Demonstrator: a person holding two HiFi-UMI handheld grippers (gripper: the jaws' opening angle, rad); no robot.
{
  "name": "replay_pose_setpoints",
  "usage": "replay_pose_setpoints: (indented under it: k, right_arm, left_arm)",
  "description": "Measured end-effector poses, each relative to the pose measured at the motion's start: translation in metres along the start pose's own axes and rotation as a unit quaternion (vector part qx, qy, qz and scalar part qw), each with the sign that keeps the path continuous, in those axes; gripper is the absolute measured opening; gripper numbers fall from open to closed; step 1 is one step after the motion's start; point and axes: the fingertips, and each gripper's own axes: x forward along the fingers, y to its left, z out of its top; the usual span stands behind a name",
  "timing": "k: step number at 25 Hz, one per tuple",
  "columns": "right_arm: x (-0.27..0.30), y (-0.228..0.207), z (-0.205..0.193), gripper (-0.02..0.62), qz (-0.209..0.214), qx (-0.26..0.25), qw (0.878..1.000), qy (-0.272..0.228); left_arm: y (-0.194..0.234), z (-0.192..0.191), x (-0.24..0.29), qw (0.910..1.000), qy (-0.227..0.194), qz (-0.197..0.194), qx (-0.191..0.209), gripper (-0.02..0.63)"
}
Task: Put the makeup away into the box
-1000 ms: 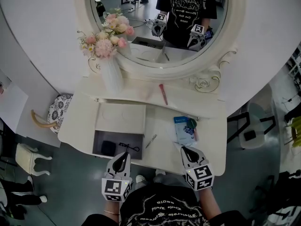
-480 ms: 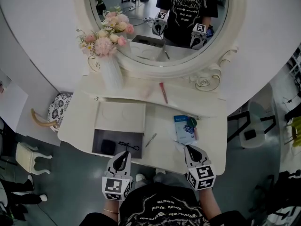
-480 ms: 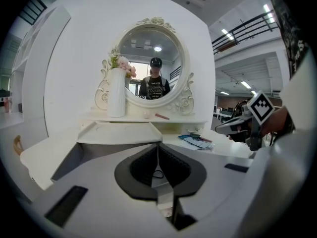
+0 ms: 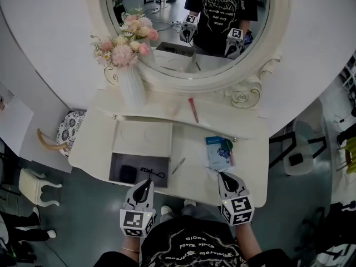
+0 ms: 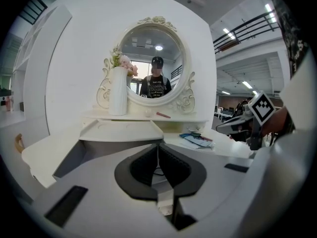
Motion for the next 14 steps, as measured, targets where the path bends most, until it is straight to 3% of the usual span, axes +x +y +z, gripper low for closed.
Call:
replay_pose_setpoints:
  k: [14]
  right_arm:
    - [-0.0014,0.0038,-0.0038,0.008,0.002,-0.001,1.0,0.002]
  left_arm:
    - [-0.0004,-0.0025,-0.0018,0.9999,0.005,-0.001,-0.01,0.023]
